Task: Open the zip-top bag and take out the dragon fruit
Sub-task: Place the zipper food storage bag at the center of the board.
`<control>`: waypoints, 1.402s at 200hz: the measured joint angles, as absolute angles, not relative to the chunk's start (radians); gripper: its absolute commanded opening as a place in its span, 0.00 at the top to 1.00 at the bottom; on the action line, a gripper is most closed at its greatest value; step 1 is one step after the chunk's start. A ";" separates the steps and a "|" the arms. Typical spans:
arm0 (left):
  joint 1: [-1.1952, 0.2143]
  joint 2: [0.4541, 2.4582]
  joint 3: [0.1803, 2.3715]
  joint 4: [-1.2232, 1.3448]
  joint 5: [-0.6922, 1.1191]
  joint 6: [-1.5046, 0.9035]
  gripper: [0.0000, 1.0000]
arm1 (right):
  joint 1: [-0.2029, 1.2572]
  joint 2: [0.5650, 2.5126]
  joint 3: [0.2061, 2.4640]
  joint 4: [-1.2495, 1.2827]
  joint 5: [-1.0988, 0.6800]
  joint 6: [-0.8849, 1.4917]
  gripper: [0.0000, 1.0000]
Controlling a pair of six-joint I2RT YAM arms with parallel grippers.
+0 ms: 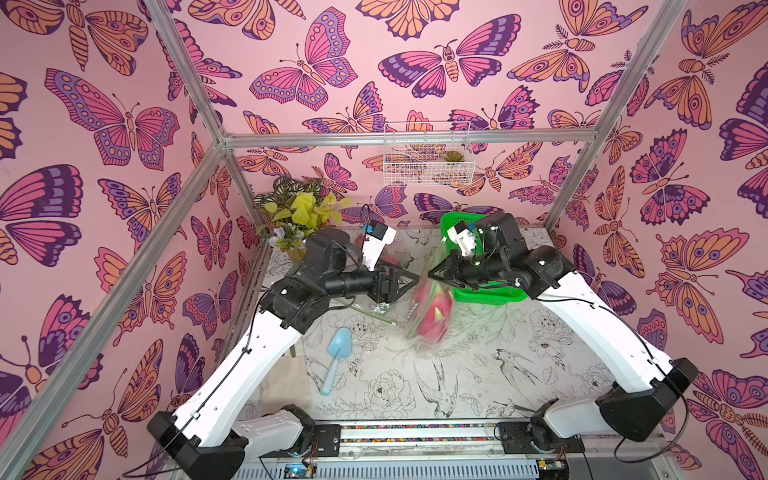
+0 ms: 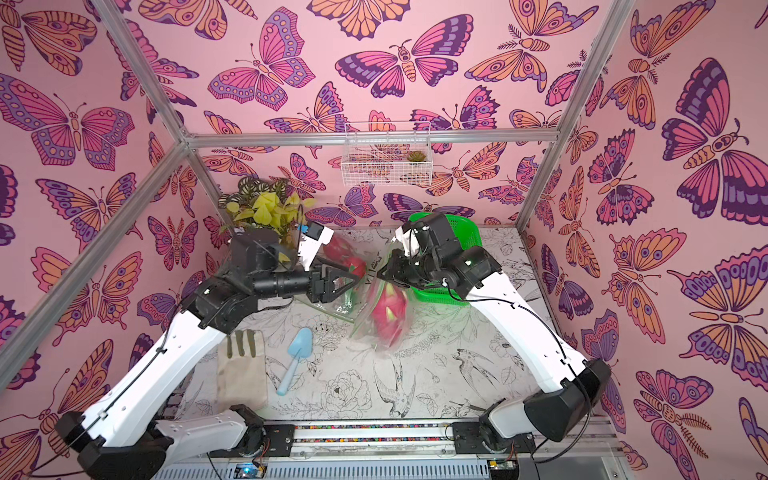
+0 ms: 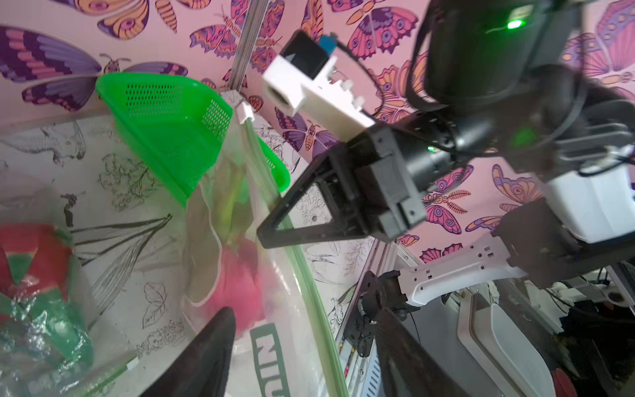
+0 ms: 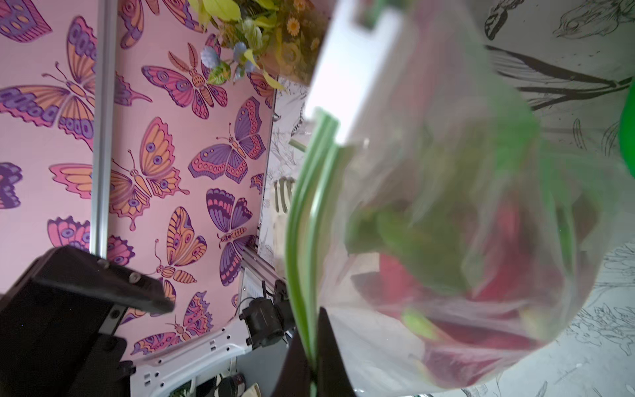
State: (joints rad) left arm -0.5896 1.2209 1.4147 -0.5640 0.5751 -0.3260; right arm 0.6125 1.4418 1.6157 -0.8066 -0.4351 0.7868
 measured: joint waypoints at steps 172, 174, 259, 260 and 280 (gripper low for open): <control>-0.648 1.370 1.363 -0.663 0.580 -0.393 0.64 | 0.618 1.524 1.563 -0.742 -0.484 0.787 0.72; -0.648 1.370 1.363 -0.664 0.579 -0.401 0.66 | 0.618 1.524 1.563 -0.740 -0.486 0.787 0.72; -0.640 1.388 1.350 -0.640 0.586 -0.405 0.94 | 0.586 1.505 1.526 -0.699 -0.492 0.791 0.62; -0.640 1.387 1.348 -0.639 0.587 -0.405 0.94 | 0.584 1.503 1.523 -0.698 -0.491 0.792 0.62; -0.635 1.377 1.322 -0.621 0.592 -0.414 0.94 | 0.549 1.460 1.460 -0.664 -0.491 0.812 0.64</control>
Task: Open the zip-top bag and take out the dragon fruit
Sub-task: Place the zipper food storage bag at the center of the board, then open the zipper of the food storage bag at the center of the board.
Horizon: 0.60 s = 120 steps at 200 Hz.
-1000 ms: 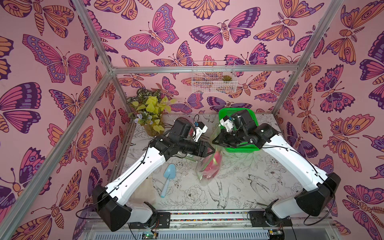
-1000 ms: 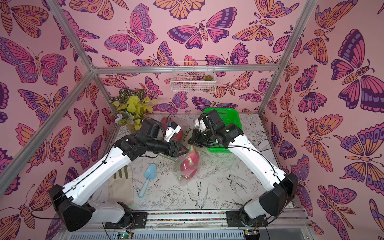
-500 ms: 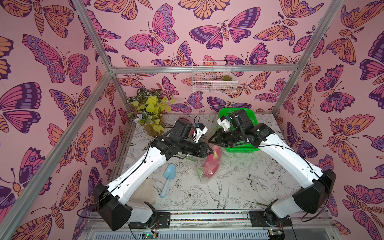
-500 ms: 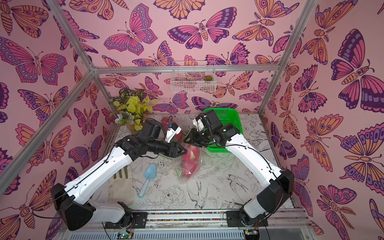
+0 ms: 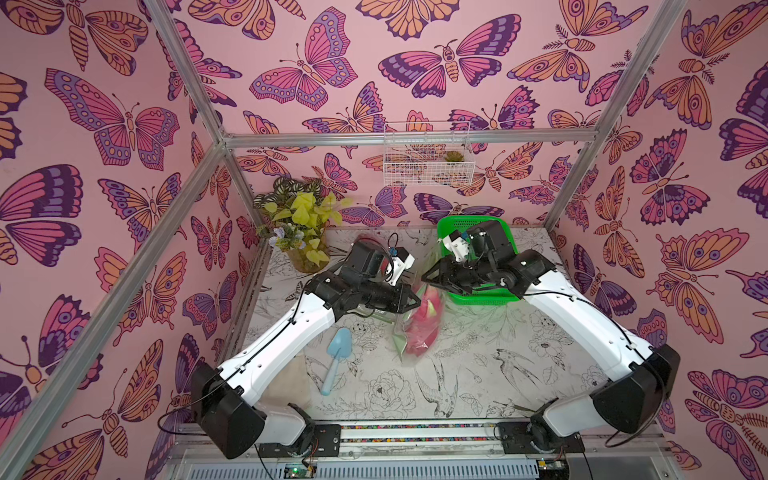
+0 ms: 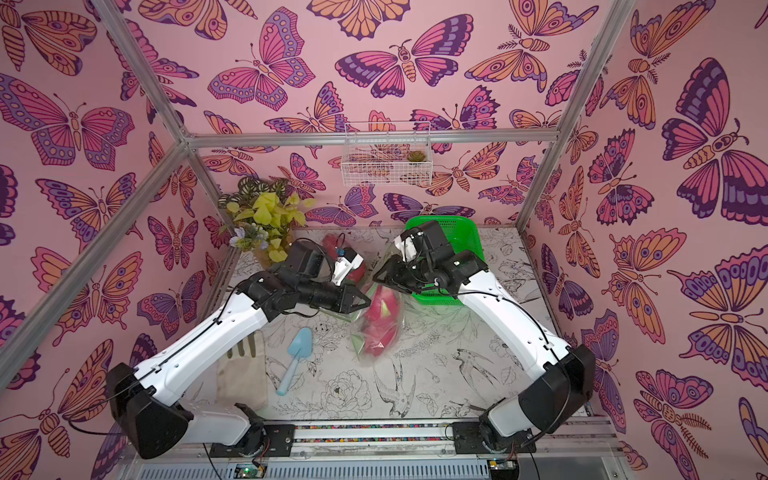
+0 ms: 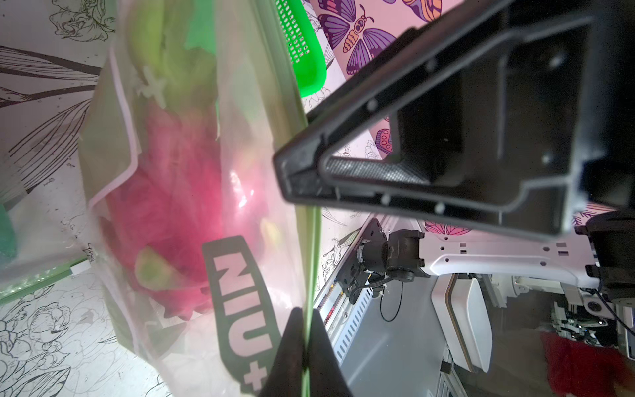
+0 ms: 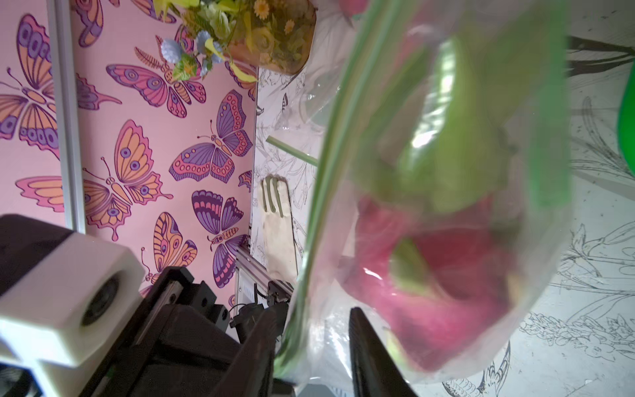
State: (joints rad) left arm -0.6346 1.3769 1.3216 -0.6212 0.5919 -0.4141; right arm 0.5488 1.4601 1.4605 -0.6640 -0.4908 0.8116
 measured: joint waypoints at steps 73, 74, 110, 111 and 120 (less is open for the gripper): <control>-0.633 1.362 1.297 -0.576 0.610 -0.451 0.94 | 0.537 1.431 1.402 -0.554 -0.526 0.864 0.60; -0.633 1.362 1.297 -0.576 0.610 -0.451 0.94 | 0.537 1.431 1.401 -0.554 -0.526 0.863 0.60; -0.628 1.359 1.296 -0.571 0.610 -0.456 0.95 | 0.537 1.416 1.383 -0.525 -0.533 0.881 0.61; -0.628 1.359 1.296 -0.571 0.610 -0.457 0.95 | 0.537 1.415 1.382 -0.524 -0.533 0.883 0.61; -0.628 1.357 1.296 -0.570 0.610 -0.458 0.95 | 0.537 1.406 1.376 -0.519 -0.533 0.887 0.61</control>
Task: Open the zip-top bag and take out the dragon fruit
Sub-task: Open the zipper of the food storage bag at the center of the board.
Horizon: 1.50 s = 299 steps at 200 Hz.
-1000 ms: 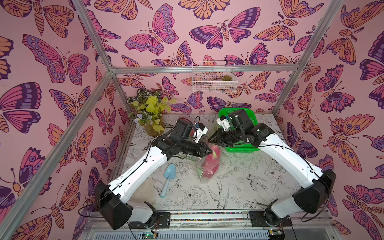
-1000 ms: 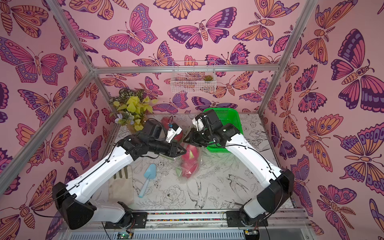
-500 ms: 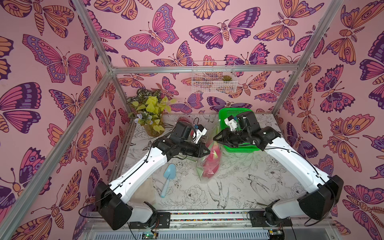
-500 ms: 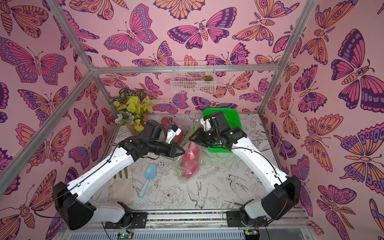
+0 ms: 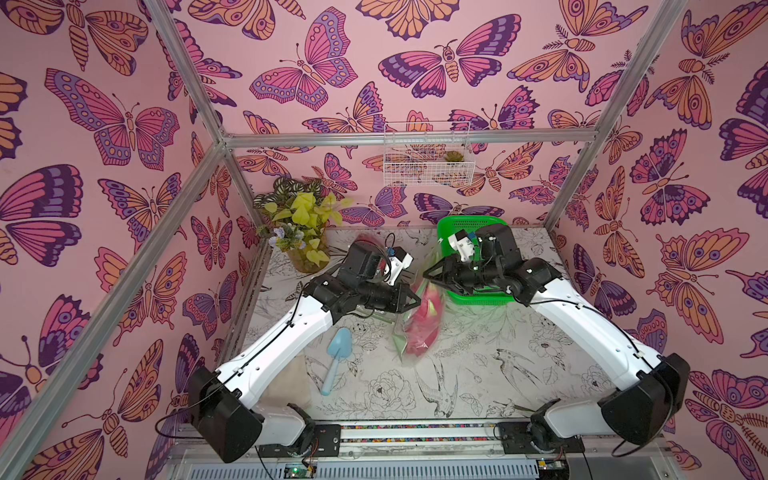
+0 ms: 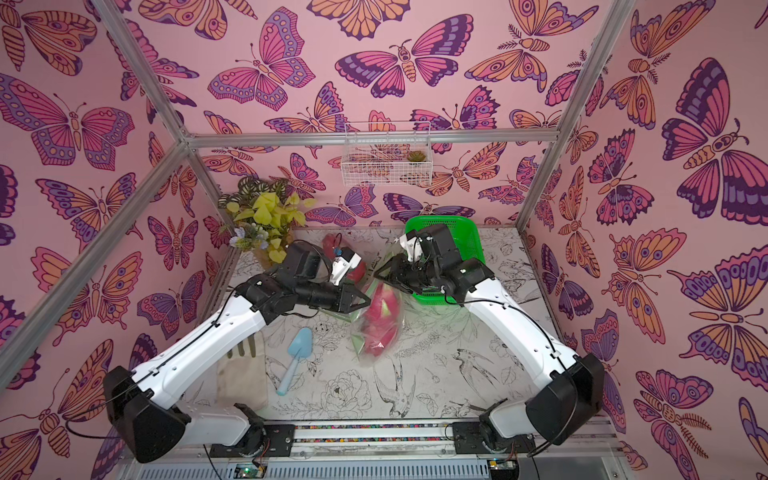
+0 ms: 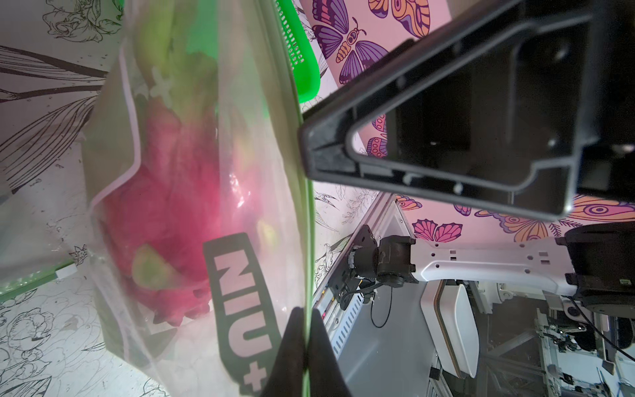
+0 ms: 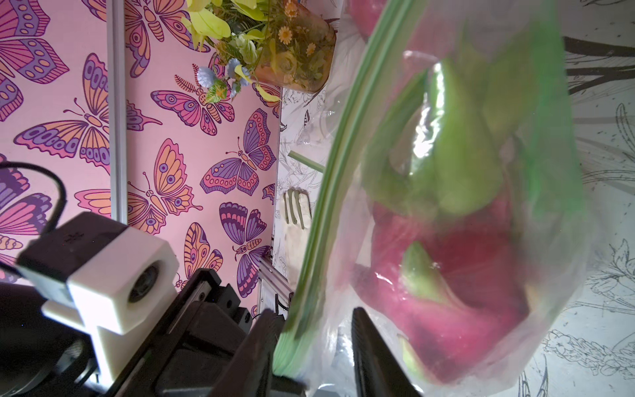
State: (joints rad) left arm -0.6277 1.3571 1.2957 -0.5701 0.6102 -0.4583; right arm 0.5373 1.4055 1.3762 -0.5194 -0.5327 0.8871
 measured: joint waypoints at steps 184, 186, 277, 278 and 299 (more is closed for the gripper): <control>-0.627 1.317 1.276 -0.553 0.630 -0.461 0.97 | 0.537 1.399 1.349 -0.458 -0.526 0.942 0.62; -0.627 1.317 1.276 -0.553 0.631 -0.461 0.97 | 0.537 1.399 1.349 -0.458 -0.525 0.943 0.62; -0.627 1.317 1.271 -0.551 0.636 -0.461 0.97 | 0.537 1.399 1.343 -0.446 -0.524 0.946 0.71; -0.627 1.317 1.271 -0.551 0.636 -0.461 0.97 | 0.537 1.399 1.343 -0.446 -0.524 0.946 0.71; -0.627 1.317 1.271 -0.550 0.636 -0.461 0.98 | 0.537 1.399 1.343 -0.453 -0.516 0.943 0.73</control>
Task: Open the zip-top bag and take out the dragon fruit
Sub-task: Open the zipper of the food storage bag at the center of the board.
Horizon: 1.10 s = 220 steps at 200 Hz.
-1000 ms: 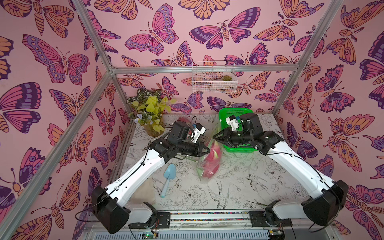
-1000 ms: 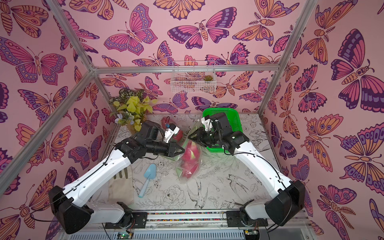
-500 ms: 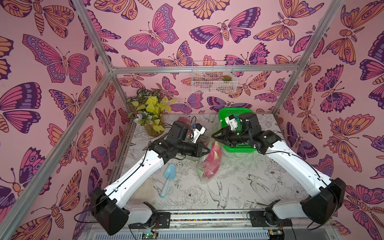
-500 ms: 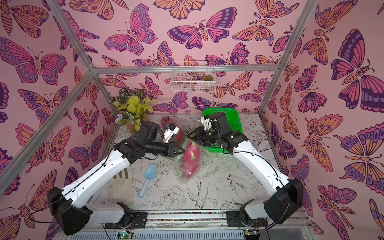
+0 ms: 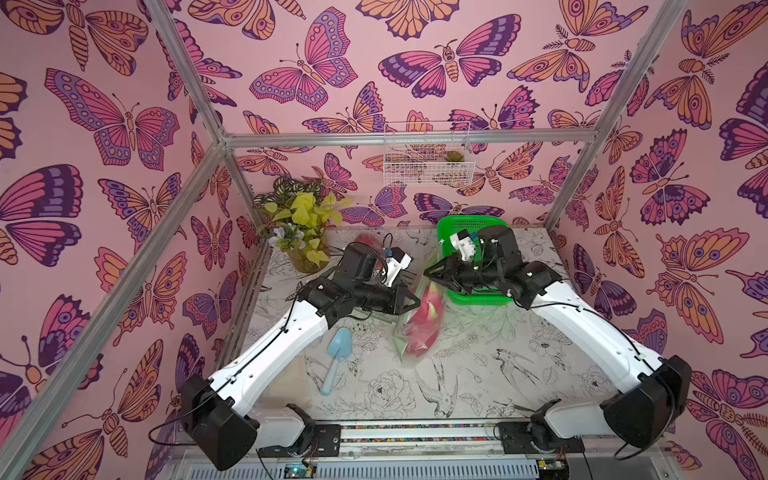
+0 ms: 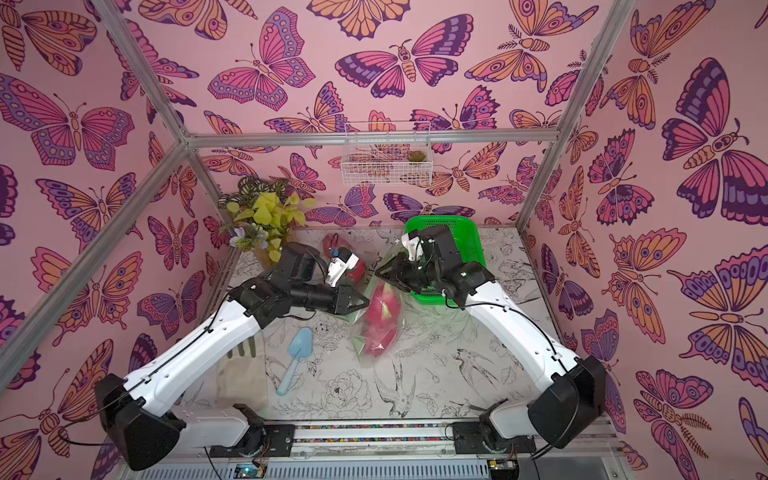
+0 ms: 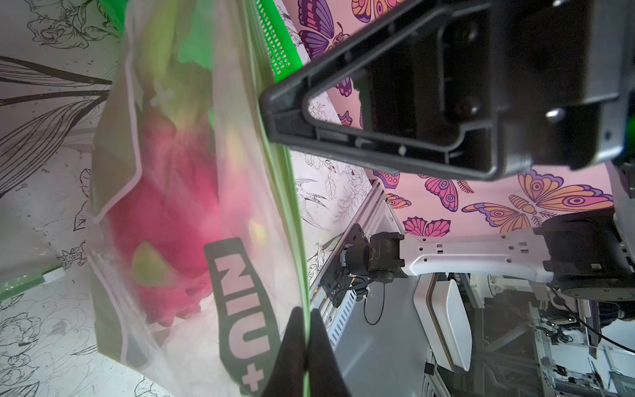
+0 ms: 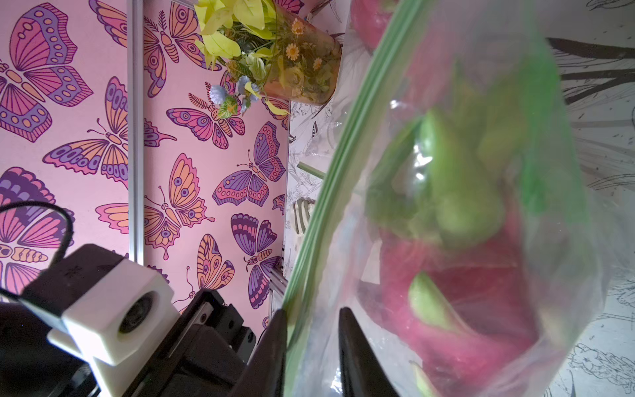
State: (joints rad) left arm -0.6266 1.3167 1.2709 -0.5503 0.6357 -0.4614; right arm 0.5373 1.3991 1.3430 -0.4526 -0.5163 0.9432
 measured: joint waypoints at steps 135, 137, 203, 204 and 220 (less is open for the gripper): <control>-0.638 1.317 1.269 -0.549 0.647 -0.442 0.99 | 0.536 1.461 1.366 -0.486 -0.519 0.943 0.63; -0.638 1.317 1.269 -0.549 0.648 -0.442 0.99 | 0.536 1.461 1.367 -0.486 -0.519 0.943 0.63; -0.642 1.317 1.264 -0.548 0.655 -0.419 0.90 | 0.536 1.475 1.398 -0.488 -0.525 0.939 1.00; -0.642 1.317 1.264 -0.548 0.655 -0.419 0.89 | 0.536 1.475 1.398 -0.488 -0.525 0.941 1.00; -0.642 1.317 1.264 -0.547 0.654 -0.414 0.75 | 0.535 1.475 1.399 -0.490 -0.524 0.934 1.00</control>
